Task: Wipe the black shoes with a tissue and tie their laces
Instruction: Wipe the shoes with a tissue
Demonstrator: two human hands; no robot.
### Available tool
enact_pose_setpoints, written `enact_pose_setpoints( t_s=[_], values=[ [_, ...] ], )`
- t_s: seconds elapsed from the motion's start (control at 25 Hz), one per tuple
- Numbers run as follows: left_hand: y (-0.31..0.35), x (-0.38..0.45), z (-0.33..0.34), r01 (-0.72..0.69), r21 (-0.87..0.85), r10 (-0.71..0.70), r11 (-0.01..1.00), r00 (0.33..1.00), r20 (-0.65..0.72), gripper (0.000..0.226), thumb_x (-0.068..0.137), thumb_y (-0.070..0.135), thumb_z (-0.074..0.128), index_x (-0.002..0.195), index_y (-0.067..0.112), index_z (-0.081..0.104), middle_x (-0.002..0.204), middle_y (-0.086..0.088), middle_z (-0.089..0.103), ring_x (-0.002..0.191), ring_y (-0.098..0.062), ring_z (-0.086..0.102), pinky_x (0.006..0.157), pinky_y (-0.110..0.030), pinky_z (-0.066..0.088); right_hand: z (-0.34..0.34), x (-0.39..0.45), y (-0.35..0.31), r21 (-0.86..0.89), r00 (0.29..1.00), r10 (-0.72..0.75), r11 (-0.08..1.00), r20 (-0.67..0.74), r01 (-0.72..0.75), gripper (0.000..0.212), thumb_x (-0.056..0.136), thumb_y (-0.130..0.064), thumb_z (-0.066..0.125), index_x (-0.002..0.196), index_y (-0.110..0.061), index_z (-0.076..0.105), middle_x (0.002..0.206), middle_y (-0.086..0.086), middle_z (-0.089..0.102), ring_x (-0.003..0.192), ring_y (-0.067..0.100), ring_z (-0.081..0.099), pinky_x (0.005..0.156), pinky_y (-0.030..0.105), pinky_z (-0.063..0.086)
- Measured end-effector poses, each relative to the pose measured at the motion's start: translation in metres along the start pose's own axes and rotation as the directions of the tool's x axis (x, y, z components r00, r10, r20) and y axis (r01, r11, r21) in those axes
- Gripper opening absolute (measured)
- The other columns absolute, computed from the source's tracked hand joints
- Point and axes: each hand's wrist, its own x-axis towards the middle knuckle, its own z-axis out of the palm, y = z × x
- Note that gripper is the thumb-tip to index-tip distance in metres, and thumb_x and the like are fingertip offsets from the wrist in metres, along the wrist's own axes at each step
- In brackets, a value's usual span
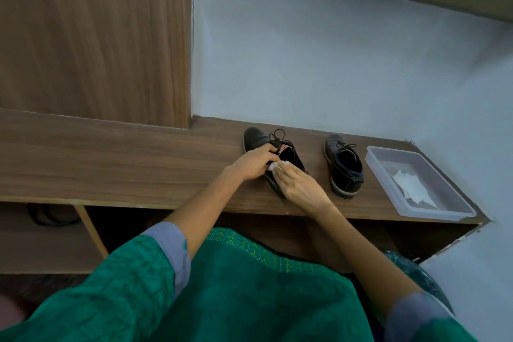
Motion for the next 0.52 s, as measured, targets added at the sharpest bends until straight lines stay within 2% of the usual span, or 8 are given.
enact_pose_setpoints(
  t_s=[0.12, 0.16, 0.24, 0.32, 0.4, 0.44, 0.52],
  values=[
    [-0.005, -0.008, 0.011, 0.022, -0.018, -0.024, 1.000, 0.994, -0.108, 0.036, 0.092, 0.005, 0.048, 0.125, 0.016, 0.057, 0.148, -0.006, 0.036, 0.134, -0.024, 0.038, 0.108, -0.033, 0.034, 0.013, 0.005, -0.013, -0.013, 0.997, -0.076, 0.997, 0.023, 0.076, 0.036, 0.084, -0.008, 0.053, 0.118, 0.001, 0.062, 0.119, 0.019, 0.064, 0.117, 0.031, 0.056, 0.100, 0.037, 0.047],
    [-0.007, -0.012, 0.014, 0.032, -0.035, -0.037, 0.999, 0.991, -0.132, 0.036, 0.092, 0.007, 0.049, 0.126, 0.017, 0.055, 0.150, -0.005, 0.034, 0.135, -0.023, 0.038, 0.108, -0.033, 0.033, 0.013, -0.001, -0.015, 0.011, 0.994, -0.111, 0.994, 0.026, 0.110, 0.035, 0.082, -0.007, 0.055, 0.116, 0.000, 0.064, 0.115, 0.017, 0.066, 0.113, 0.029, 0.059, 0.096, 0.036, 0.049],
    [-0.007, -0.016, 0.024, 0.044, -0.083, -0.057, 0.996, 0.985, -0.161, 0.039, 0.090, 0.011, 0.055, 0.128, 0.018, 0.053, 0.151, -0.005, 0.033, 0.134, -0.023, 0.039, 0.108, -0.033, 0.034, 0.006, -0.018, -0.004, 0.124, 0.993, -0.121, 0.985, 0.006, 0.119, 0.044, 0.068, -0.008, 0.076, 0.111, -0.002, 0.067, 0.108, 0.011, 0.069, 0.103, 0.024, 0.064, 0.089, 0.034, 0.054],
    [-0.002, -0.018, 0.032, 0.054, -0.149, -0.081, 0.987, 0.980, -0.180, 0.042, 0.088, 0.013, 0.059, 0.129, 0.018, 0.052, 0.152, -0.006, 0.032, 0.134, -0.023, 0.039, 0.109, -0.035, 0.033, -0.003, -0.025, 0.011, 0.208, 1.000, 0.010, 0.978, -0.022, -0.006, 0.055, 0.057, -0.005, 0.084, 0.110, -0.003, 0.067, 0.105, 0.009, 0.069, 0.095, 0.022, 0.066, 0.081, 0.032, 0.057],
    [0.000, -0.016, 0.035, 0.052, -0.214, -0.099, 0.976, 0.971, -0.216, 0.042, 0.087, 0.011, 0.060, 0.127, 0.018, 0.053, 0.151, -0.007, 0.032, 0.135, -0.023, 0.038, 0.111, -0.036, 0.032, -0.003, -0.020, 0.016, 0.242, 0.992, 0.117, 0.965, -0.041, -0.103, 0.052, 0.058, -0.003, 0.083, 0.107, -0.003, 0.067, 0.102, 0.008, 0.068, 0.090, 0.022, 0.066, 0.076, 0.030, 0.058],
    [-0.001, -0.014, 0.037, 0.047, -0.233, -0.101, 0.971, 0.969, -0.226, 0.042, 0.086, 0.009, 0.061, 0.126, 0.017, 0.053, 0.150, -0.008, 0.033, 0.136, -0.024, 0.037, 0.111, -0.036, 0.032, 0.001, -0.016, 0.012, 0.229, 0.994, 0.098, 0.970, -0.044, -0.085, 0.047, 0.060, -0.004, 0.082, 0.105, -0.004, 0.068, 0.099, 0.007, 0.068, 0.088, 0.021, 0.065, 0.075, 0.030, 0.057],
    [-0.003, -0.014, 0.039, 0.053, -0.240, -0.108, 0.969, 0.970, -0.218, 0.042, 0.085, 0.008, 0.061, 0.126, 0.017, 0.054, 0.150, -0.008, 0.034, 0.136, -0.023, 0.037, 0.110, -0.036, 0.032, 0.013, -0.012, -0.004, 0.180, 0.999, -0.044, 0.983, 0.002, 0.043, 0.037, 0.062, -0.010, 0.082, 0.097, -0.006, 0.071, 0.091, 0.005, 0.068, 0.085, 0.019, 0.064, 0.075, 0.030, 0.056]
  ],
)
